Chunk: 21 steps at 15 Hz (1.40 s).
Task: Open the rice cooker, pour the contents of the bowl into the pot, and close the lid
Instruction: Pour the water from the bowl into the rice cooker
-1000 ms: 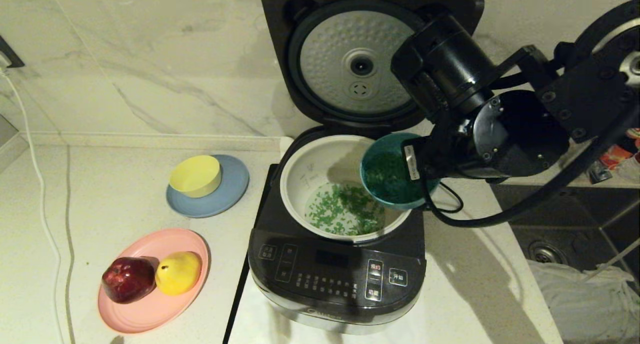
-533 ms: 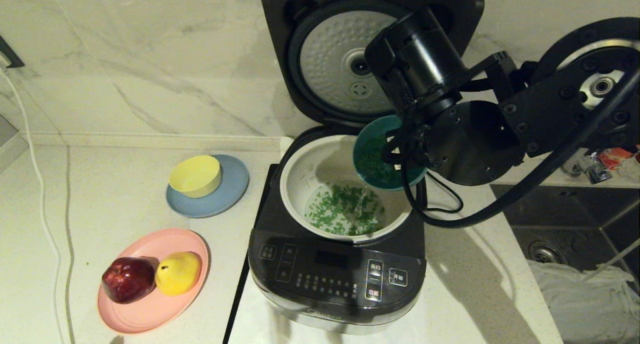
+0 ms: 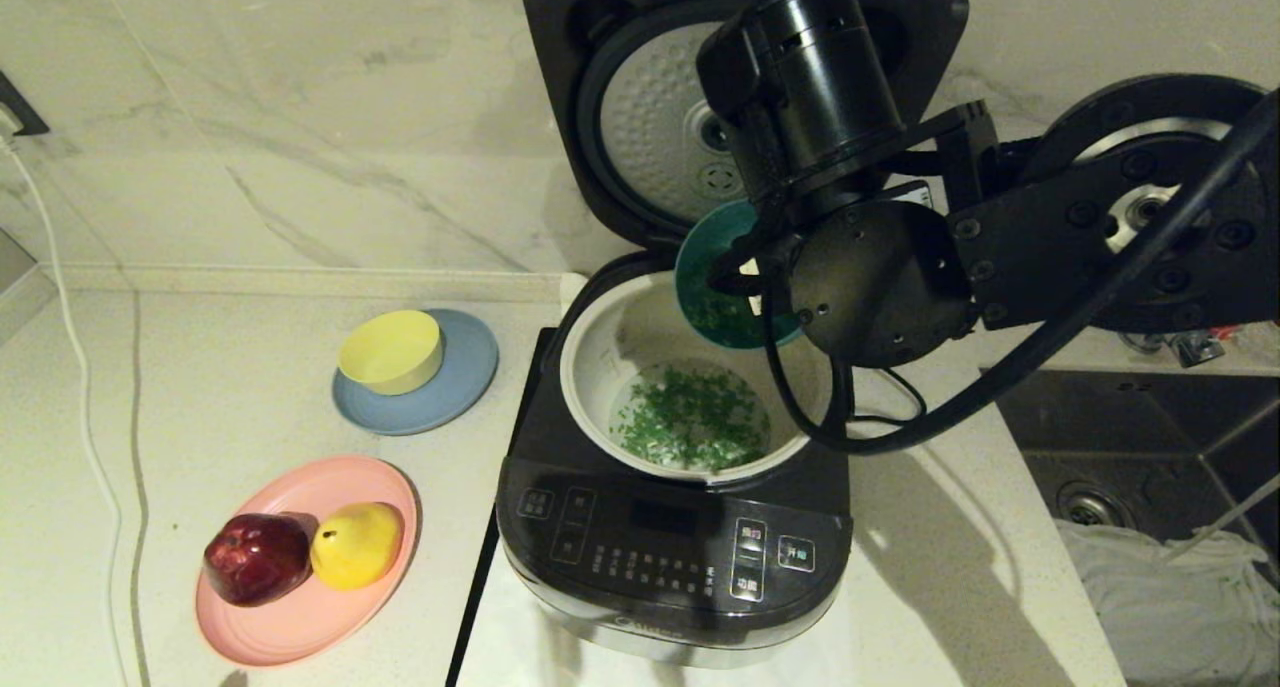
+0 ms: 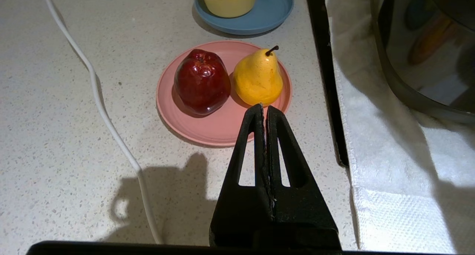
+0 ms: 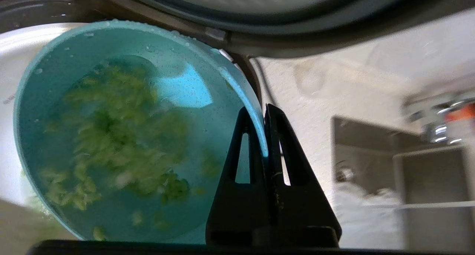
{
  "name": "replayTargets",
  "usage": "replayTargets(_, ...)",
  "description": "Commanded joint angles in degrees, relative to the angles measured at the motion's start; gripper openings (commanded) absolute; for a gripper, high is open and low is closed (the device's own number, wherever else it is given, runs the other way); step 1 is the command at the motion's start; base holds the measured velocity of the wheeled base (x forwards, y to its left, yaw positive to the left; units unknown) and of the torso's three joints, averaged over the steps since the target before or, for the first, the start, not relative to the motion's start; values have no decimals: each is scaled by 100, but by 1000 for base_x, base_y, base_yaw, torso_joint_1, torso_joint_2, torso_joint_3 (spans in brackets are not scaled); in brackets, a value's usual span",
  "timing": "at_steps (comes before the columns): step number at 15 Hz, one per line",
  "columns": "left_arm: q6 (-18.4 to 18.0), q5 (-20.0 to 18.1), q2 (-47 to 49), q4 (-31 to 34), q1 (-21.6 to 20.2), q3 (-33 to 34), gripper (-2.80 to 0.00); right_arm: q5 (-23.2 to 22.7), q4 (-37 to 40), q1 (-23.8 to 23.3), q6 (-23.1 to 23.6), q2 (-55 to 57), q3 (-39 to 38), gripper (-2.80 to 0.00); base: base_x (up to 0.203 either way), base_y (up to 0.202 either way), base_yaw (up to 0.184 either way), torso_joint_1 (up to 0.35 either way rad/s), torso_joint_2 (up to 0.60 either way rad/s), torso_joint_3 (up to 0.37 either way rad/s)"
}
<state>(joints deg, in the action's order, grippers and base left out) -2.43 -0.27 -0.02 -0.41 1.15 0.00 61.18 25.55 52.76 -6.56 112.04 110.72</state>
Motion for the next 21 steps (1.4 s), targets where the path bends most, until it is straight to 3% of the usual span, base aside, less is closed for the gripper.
replayTargets(1, -4, 0, -6, -2, 0, 53, -280, 205, -279, 141, 210, 180, -22, -280, 0, 0, 0, 0, 0, 0)
replayTargets(4, -4, 0, -6, -2, 0, 53, -280, 1003, -506, 143, 214, 363, -284, -280, 0, 0, 0, 0, 0, 0)
replayTargets(8, -4, 0, -6, -2, 0, 53, -280, 1230, -894, 129, 269, 400, -500, -280, 0, 0, 0, 0, 0, 0)
replayTargets(10, 4, 0, -6, -2, 0, 53, -280, 1564, -878, 129, 270, 486, -521, -280, 0, 0, 0, 0, 0, 0)
replayTargets(21, -4, 0, -6, -2, 0, 53, -280, 1625, -710, 165, 453, 916, -605, -280, 0, 0, 0, 0, 0, 0)
